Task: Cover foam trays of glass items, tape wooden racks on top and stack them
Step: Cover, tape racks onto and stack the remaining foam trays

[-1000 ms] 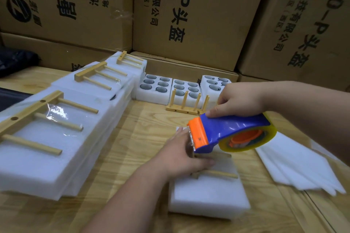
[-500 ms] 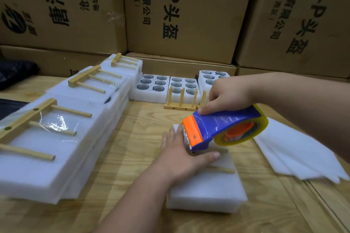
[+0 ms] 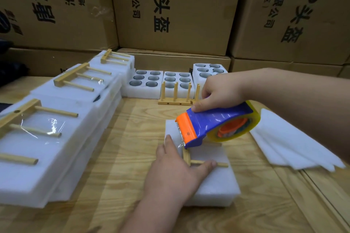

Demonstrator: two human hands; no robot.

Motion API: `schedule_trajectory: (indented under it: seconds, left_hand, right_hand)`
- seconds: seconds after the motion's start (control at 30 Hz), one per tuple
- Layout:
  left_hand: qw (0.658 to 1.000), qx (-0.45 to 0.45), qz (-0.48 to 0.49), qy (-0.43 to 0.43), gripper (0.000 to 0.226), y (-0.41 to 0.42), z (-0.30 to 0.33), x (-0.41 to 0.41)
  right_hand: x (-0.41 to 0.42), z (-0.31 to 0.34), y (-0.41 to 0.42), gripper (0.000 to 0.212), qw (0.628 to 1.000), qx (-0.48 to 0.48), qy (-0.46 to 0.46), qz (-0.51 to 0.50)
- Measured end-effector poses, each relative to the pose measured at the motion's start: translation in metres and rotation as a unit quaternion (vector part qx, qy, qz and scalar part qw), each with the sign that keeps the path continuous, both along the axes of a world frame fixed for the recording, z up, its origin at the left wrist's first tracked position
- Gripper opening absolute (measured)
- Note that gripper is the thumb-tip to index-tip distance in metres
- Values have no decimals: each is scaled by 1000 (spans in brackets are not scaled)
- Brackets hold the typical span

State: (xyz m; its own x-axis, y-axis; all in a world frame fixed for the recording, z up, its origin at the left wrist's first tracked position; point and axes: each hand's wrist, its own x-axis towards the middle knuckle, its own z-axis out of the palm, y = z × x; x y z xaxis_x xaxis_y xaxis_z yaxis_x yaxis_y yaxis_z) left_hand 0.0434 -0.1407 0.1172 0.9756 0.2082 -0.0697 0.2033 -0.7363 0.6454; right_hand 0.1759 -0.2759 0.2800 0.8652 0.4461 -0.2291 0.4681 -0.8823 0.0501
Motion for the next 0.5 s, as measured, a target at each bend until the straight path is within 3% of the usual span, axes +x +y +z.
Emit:
schedule_trajectory:
  seconds: [0.5]
  left_hand:
    - [999,27,-10,35,142,-2,5,-1]
  right_hand:
    - [-1,-5,-27,58,999,46,19,-6]
